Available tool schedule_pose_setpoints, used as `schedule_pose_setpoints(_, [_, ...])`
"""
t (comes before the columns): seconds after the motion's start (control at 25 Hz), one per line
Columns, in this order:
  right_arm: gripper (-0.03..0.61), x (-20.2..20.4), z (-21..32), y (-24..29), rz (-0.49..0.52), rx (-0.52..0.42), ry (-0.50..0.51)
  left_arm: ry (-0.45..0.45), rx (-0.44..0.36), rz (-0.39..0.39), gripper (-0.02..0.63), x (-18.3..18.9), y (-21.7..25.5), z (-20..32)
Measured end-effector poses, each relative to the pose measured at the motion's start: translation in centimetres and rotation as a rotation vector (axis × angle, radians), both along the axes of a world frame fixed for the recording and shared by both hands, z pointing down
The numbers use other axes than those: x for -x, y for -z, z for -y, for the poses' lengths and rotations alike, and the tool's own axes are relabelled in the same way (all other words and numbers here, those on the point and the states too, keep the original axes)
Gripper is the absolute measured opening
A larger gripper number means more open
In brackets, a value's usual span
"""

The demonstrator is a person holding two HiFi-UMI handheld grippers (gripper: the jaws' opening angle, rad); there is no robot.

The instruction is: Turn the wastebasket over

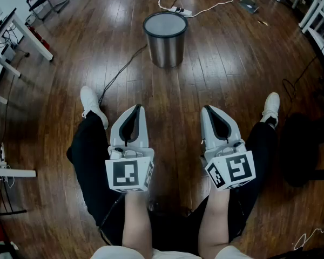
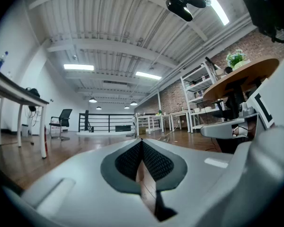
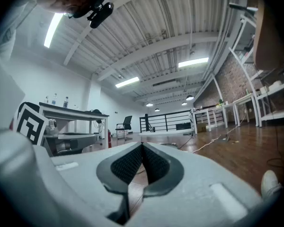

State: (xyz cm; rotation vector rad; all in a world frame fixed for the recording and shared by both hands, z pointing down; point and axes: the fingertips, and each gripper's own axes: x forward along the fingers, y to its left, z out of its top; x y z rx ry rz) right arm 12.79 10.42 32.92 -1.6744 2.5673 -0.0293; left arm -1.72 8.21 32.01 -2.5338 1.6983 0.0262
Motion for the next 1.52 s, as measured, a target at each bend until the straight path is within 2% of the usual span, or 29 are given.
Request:
schedule_pose_setpoints(0.2, [-0.008, -1.1, -2.1, 2.4, -0.024, -0.015, -0.021, -0.014, 0.007, -0.020, 0.015, 1.3, 1.6, -1.3])
schedule_pose_setpoints(0.4, [-0.008, 0.0, -0.6, 2.2, -0.060, 0.003, -0.042, -0.036, 0.033, -0.033, 0.015, 2.7, 1.3, 1.7])
schedule_pose_setpoints(0.64, [-0.008, 3.2, 4.4, 0.3, -0.076, 0.054, 0.031, -0.006, 0.048, -0.071, 0.015, 2.4, -0.4, 5.5])
schedule_pose_setpoints(0.8, [-0.008, 5.0, 8.8, -0.3, -0.072, 0.059, 0.073, 0.000, 0.028, -0.056, 0.015, 2.3, -0.2, 9.1])
schedule_pose_setpoints(0.96, [-0.008, 5.2, 13.9, 1.9, -0.091, 0.046, 0.091, -0.023, 0.028, -0.031, 0.015, 3.2, 1.2, 13.7])
schedule_pose_setpoints(1.12, [-0.008, 6.2, 19.4, 3.3, -0.097, 0.060, 0.115, -0.026, -0.015, -0.011, 0.015, 4.6, 3.5, 18.5])
schedule_pose_setpoints(1.28, [-0.008, 8.5, 24.4, 4.0, -0.118, 0.049, 0.160, -0.001, -0.033, -0.026, 0.015, 6.7, 4.4, 23.3])
schedule_pose_setpoints(1.52, [-0.008, 9.4, 30.5, 5.9, -0.164, 0.022, 0.152, -0.007, -0.031, -0.059, 0.015, 8.0, 4.9, 29.7])
